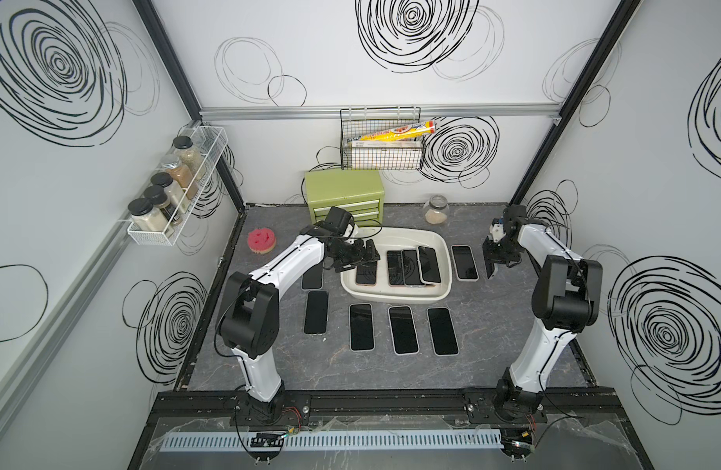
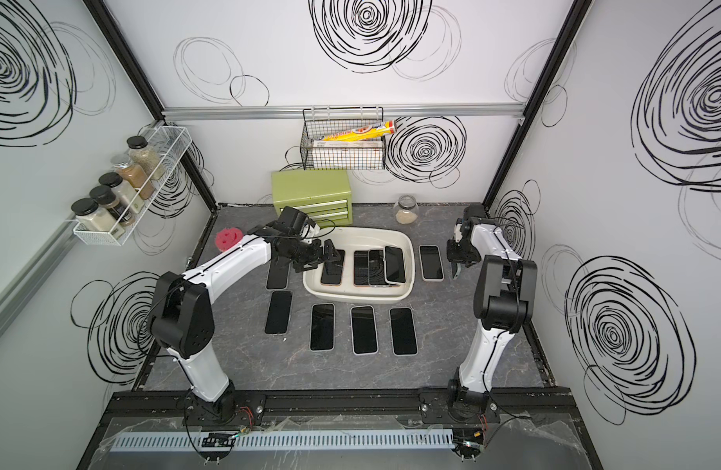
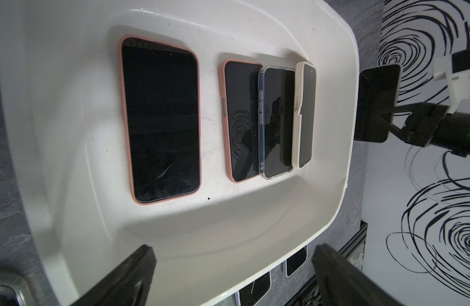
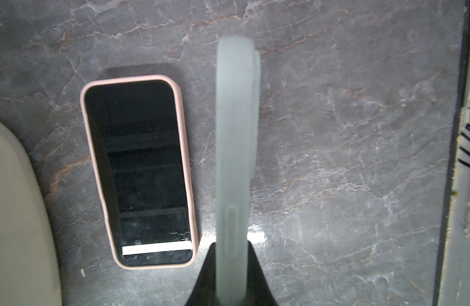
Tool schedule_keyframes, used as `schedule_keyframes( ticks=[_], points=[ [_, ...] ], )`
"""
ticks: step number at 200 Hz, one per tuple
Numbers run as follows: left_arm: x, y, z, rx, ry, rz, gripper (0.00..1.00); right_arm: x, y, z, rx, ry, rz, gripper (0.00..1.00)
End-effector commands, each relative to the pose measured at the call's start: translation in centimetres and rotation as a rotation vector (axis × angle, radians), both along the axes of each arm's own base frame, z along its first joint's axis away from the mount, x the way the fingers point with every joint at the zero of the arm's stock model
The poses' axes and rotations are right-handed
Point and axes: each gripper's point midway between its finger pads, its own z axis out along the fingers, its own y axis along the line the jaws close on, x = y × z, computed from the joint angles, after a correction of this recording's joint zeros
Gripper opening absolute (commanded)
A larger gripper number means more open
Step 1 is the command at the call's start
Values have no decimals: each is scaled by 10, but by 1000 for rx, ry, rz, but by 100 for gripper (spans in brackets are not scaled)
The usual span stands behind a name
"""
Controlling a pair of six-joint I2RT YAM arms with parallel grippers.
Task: Take the phone out of the storage box
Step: Place the phone at the center of the board.
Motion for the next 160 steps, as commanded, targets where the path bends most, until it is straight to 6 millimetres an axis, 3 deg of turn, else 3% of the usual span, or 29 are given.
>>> schedule_keyframes(
  ticks=[1, 65, 107, 141, 160],
  points=[
    [-1, -3, 9, -13, -37, -28, 99, 15, -5, 1, 13, -40, 8, 0],
    [-1, -1, 2, 39, -37, -39, 99, 25, 1, -17, 85, -37, 31, 0],
    [-4, -3, -4, 55, -32, -52, 99, 15, 5, -29, 132, -24, 44, 0],
    [-7, -8, -6, 61, -31, -69, 99, 11, -8, -34, 127, -25, 10, 0],
    [-8, -9, -9, 66, -28, -76, 99, 12, -14, -33, 120, -23, -5, 6]
  ],
)
